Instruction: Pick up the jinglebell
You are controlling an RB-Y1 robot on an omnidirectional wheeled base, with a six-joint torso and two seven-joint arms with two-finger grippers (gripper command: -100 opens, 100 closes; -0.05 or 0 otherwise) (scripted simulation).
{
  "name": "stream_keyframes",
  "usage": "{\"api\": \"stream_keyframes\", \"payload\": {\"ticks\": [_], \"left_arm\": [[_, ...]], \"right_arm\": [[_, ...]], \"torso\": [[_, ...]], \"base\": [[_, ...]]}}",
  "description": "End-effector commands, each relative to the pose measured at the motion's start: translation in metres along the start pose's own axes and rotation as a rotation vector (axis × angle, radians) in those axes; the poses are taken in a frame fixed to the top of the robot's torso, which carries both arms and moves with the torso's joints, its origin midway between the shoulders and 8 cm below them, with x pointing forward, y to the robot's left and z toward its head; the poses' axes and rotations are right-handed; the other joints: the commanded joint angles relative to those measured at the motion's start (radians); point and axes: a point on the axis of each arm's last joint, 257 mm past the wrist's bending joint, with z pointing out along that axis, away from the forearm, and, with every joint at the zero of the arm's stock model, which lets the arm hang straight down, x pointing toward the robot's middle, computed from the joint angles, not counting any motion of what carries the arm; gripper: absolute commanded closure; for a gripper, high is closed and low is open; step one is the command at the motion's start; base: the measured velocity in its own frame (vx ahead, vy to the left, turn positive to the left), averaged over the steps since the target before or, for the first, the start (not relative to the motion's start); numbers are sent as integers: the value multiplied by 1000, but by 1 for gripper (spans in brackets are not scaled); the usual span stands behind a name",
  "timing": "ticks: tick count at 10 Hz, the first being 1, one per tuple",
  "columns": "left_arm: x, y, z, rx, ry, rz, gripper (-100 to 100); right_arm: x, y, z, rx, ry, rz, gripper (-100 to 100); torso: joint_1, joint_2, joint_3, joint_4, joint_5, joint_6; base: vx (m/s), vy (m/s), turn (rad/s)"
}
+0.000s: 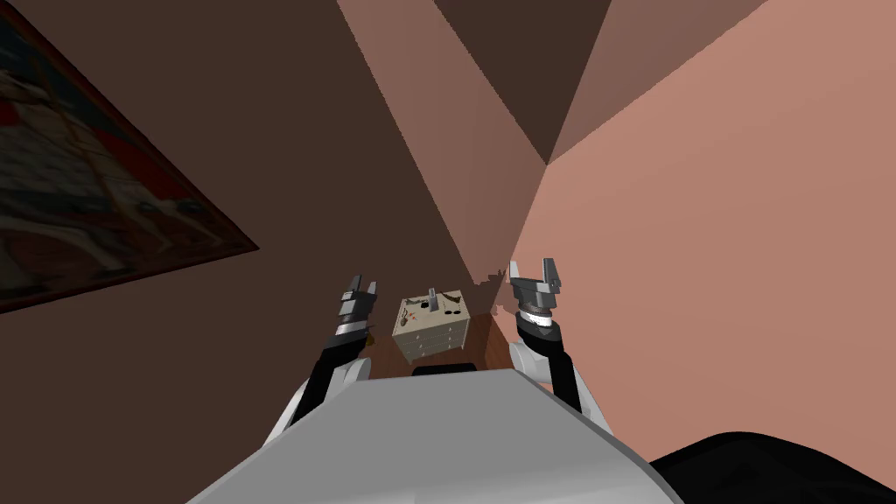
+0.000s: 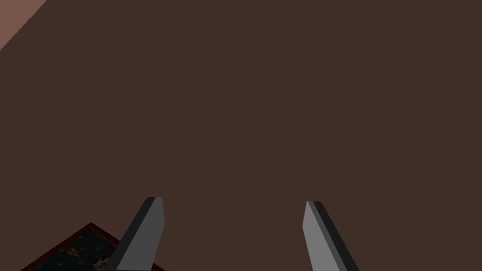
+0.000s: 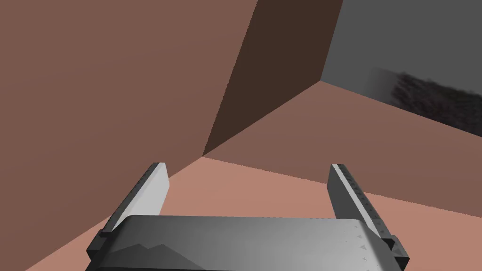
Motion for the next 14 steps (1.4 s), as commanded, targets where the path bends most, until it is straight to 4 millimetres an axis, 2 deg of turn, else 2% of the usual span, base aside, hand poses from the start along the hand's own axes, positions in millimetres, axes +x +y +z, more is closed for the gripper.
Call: {"api": "stream_keyframes", "payload": {"ticks": [1, 4, 9, 11, 12, 13, 14], "left_arm": [[-2, 16, 2, -28, 21, -4, -100], [-8, 42, 6, -75, 32, -21, -100], [-28, 98, 18, -173, 14, -80, -100], [-35, 120, 17, -216, -1, -95, -100], [-39, 129, 21, -230, -9, -112, -100], [-42, 138, 17, -250, -15, -111, -100], [-42, 138, 17, -250, -15, -111, -100]], "right_arm": [[0, 0, 0, 0, 0, 0, 0], [0, 0, 0, 0, 0, 0, 0], [0, 0, 0, 0, 0, 0, 0], [0, 0, 0, 0, 0, 0, 0], [0, 0, 0, 0, 0, 0, 0], [0, 0, 0, 0, 0, 0, 0], [0, 0, 0, 0, 0, 0, 0]], "torso": [[0, 0, 0, 0, 0, 0], [4, 2, 1, 0, 1, 0], [6, 2, 1, 0, 1, 0], [4, 3, 2, 1, 1, 0], [3, 2, 1, 0, 1, 0], [3, 2, 1, 0, 1, 0], [3, 1, 1, 0, 1, 0]], "base": [[-22, 36, 22], [-36, 58, 12], [-38, 73, 19], [-33, 42, 11], [-31, 49, 29], [-18, 42, 3], [-5, 17, -5]]}}
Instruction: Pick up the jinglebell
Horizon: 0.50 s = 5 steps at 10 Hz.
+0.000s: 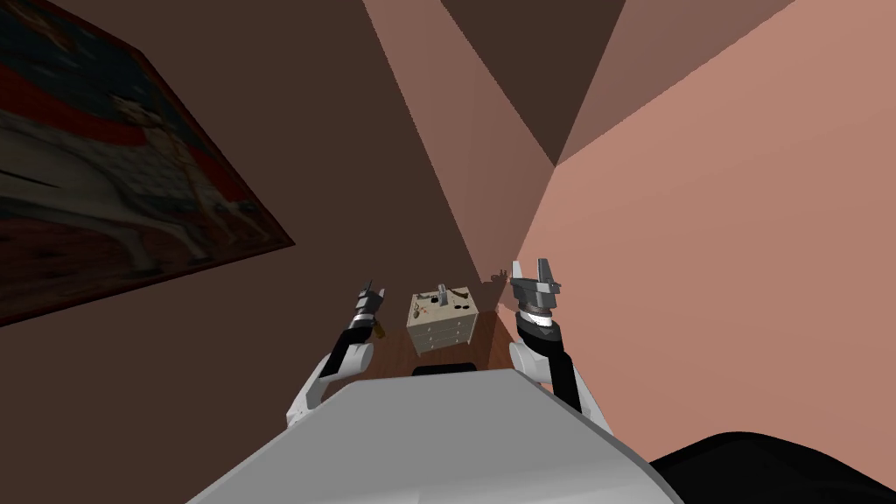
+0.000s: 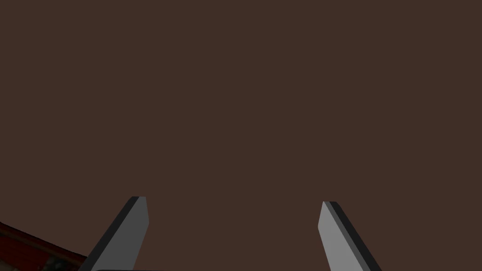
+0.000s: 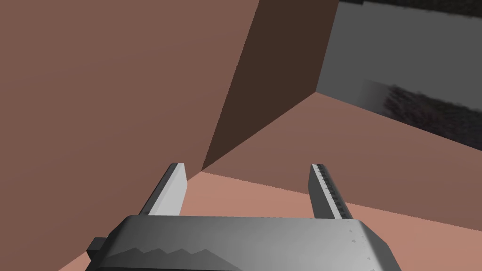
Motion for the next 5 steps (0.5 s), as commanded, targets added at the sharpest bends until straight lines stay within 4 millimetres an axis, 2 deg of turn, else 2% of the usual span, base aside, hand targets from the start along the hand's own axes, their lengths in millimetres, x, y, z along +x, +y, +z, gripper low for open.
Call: {"api": "stream_keyframes", "payload": {"ticks": [1, 4, 5], "left_arm": [[-7, 12, 6, -21, -11, -21, -100], [-20, 38, 16, -74, -39, -61, -100], [-25, 50, 13, -99, -49, -60, -100]], "right_arm": [[0, 0, 0, 0, 0, 0, 0], [0, 0, 0, 0, 0, 0, 0], [0, 0, 0, 0, 0, 0, 0]], "torso": [[0, 0, 0, 0, 0, 0], [1, 1, 0, 0, 0, 0], [2, 1, 0, 0, 0, 0]], "base": [[-13, 25, 23], [-25, 42, 18], [-16, 33, 6]]}}
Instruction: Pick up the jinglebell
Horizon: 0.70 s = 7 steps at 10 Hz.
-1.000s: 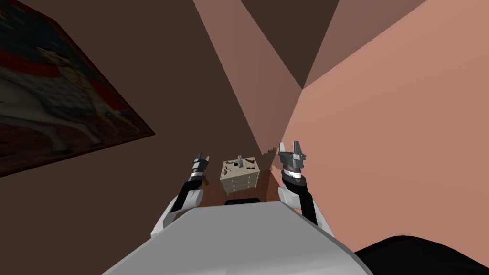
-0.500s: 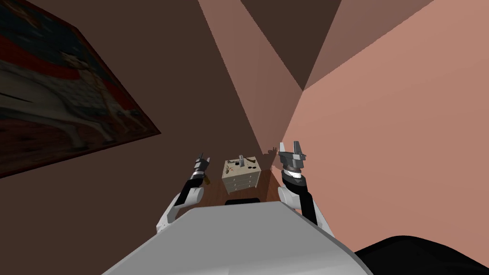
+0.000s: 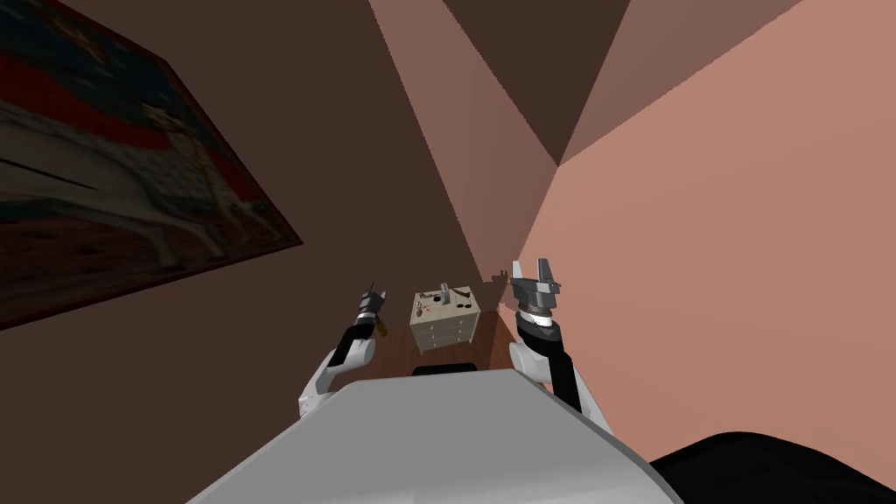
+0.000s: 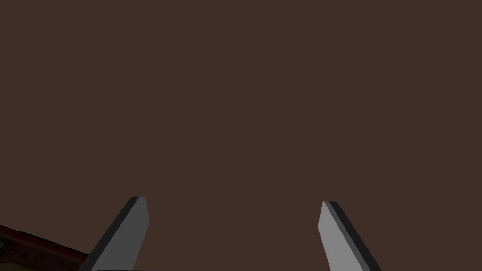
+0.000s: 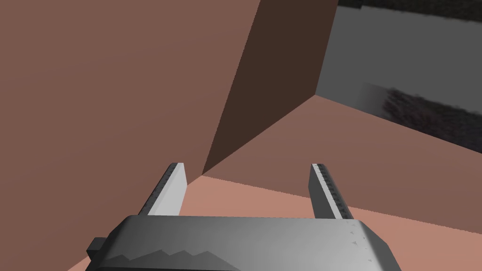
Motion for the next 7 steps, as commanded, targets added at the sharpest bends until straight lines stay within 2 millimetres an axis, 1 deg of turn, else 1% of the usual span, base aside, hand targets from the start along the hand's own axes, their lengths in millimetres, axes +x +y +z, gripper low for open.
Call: {"api": "stream_keyframes", "payload": {"ticks": [1, 2, 3, 4, 5, 6, 7], "left_arm": [[-7, 14, 8, -32, -17, -25, -100], [-11, 22, 6, -49, -25, -24, -100], [-14, 29, 13, -66, -35, -46, -100], [-18, 39, 10, -85, -44, -45, -100], [-22, 48, 16, -107, -57, -68, -100], [-25, 55, 14, -123, -64, -67, -100], [-30, 68, 18, -153, -80, -90, -100]], "right_arm": [[0, 0, 0, 0, 0, 0, 0], [0, 0, 0, 0, 0, 0, 0], [0, 0, 0, 0, 0, 0, 0], [0, 0, 0, 0, 0, 0, 0], [0, 0, 0, 0, 0, 0, 0], [0, 0, 0, 0, 0, 0, 0], [0, 0, 0, 0, 0, 0, 0]], "torso": [[0, 0, 0, 0, 0, 0], [0, 0, 0, 0, 0, 0], [0, 0, 0, 0, 0, 0], [-1, 0, 0, 0, 0, 0], [-1, 0, 0, 0, 0, 0], [-1, -1, 0, 0, 0, 0], [-1, -1, 0, 0, 0, 0]], "base": [[-15, 35, 19], [-12, 29, 8], [-13, 27, 18], [-11, 20, 7], [-12, 24, 19], [-8, 20, 7], [-7, 19, 14]]}}
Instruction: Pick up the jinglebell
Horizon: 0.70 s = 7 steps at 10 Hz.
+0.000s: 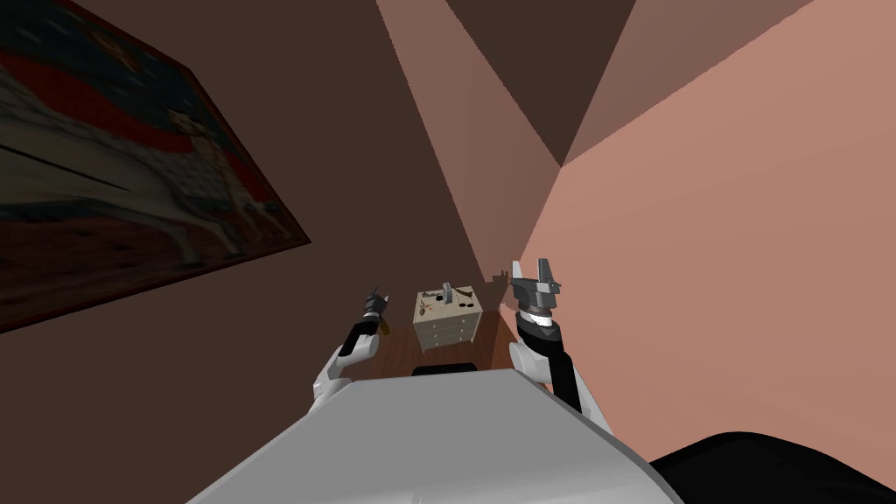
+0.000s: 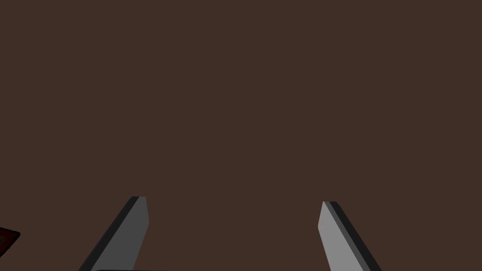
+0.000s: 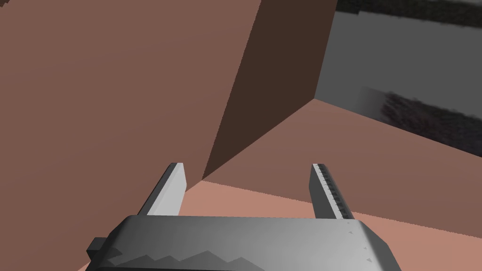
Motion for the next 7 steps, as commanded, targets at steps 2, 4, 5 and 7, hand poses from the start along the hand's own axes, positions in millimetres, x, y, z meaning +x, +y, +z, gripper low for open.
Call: {"api": "stream_keyframes", "payload": {"ticks": [2, 4, 5, 7], "left_arm": [[-8, 19, 10, -53, -26, -34, -100], [-16, 40, 14, -100, -50, -55, -100], [-16, 49, 19, -126, -60, -77, -100], [-22, 71, 20, -177, -84, -98, -100]], "right_arm": [[0, 0, 0, 0, 0, 0, 0], [0, 0, 0, 0, 0, 0, 0], [0, 0, 0, 0, 0, 0, 0], [0, 0, 0, 0, 0, 0, 0]], "torso": [[0, 0, 0, 0, 0, 0], [0, 0, 0, 0, 0, 0], [-1, -1, 0, 0, 0, 0], [-1, -1, 0, 0, 0, 0]], "base": [[-3, 16, 13], [-2, 13, 13], [0, 14, 21], [3, 6, 11]]}}
